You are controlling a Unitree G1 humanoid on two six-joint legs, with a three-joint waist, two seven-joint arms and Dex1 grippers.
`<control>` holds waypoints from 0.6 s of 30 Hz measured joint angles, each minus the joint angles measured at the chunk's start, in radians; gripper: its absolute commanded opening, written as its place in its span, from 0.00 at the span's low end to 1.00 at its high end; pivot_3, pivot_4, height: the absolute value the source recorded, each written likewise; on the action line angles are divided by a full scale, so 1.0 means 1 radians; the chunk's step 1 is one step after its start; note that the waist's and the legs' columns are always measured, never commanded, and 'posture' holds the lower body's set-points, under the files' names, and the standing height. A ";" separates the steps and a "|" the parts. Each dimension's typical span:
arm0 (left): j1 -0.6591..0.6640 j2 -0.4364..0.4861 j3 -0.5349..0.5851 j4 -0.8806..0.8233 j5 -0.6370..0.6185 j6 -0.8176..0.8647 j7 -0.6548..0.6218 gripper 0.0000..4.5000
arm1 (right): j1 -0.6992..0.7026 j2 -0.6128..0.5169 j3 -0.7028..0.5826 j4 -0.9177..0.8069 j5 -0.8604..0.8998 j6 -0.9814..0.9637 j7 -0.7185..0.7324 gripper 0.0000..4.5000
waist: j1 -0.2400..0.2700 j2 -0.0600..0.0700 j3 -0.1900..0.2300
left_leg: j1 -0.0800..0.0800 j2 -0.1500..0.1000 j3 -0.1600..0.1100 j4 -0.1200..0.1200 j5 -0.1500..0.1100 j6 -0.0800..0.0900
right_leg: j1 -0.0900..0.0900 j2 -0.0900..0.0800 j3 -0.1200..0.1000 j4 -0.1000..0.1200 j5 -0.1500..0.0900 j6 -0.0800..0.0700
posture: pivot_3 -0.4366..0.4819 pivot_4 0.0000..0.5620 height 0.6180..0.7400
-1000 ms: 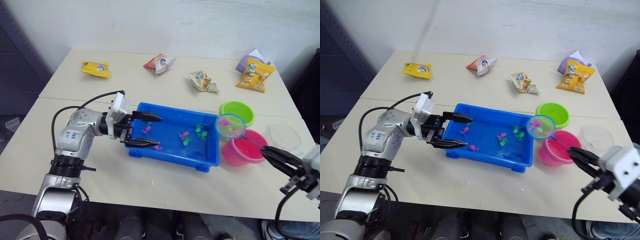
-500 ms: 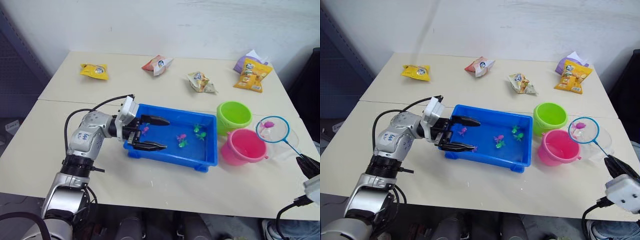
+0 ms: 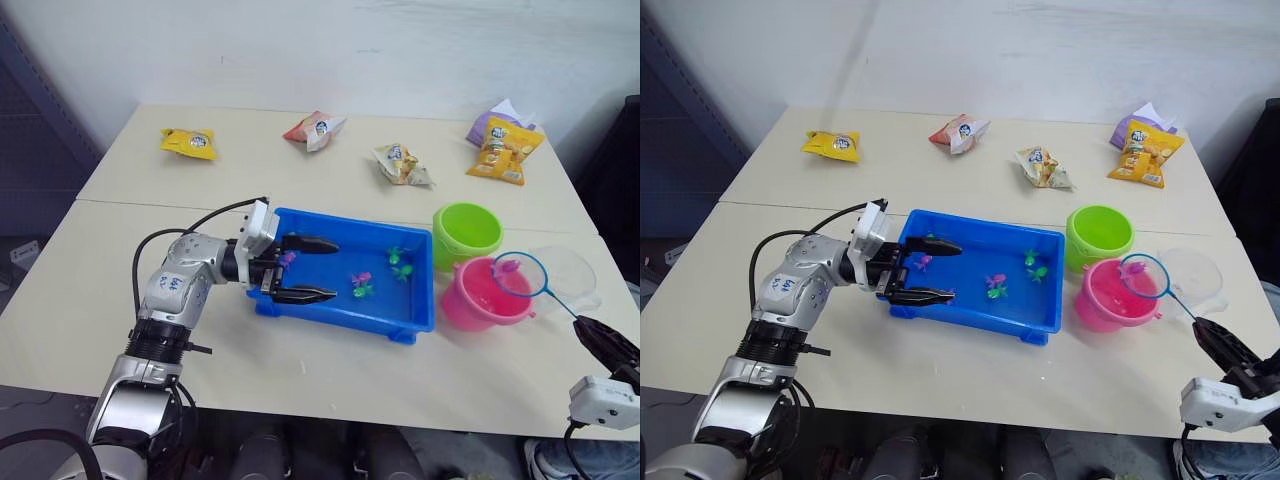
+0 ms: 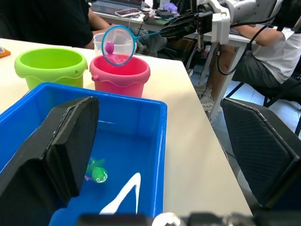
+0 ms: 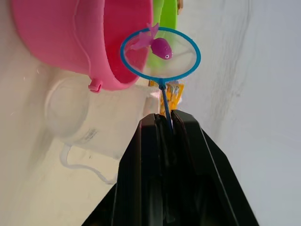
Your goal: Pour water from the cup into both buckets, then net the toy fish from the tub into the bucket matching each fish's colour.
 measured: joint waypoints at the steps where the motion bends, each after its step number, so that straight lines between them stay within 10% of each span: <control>1: 0.006 0.000 0.000 0.000 0.000 -0.002 0.003 0.99 | 0.005 -0.006 0.000 0.007 -0.009 -0.007 -0.015 0.00 | 0.000 0.000 0.000 | 0.000 0.000 0.000 0.000 0.000 0.000 | 0.000 0.000 0.000 0.000 0.000 0.000 | 0.48 0.27 0.98; 18: 0.014 0.004 -0.001 0.006 0.012 -0.007 0.000 0.99 | 0.059 -0.018 0.075 0.022 -0.093 -0.022 -0.210 0.00 | -0.002 0.000 0.000 | 0.003 0.000 0.001 -0.001 0.000 0.000 | 0.003 0.000 0.001 -0.001 0.000 0.000 | 0.48 0.27 0.98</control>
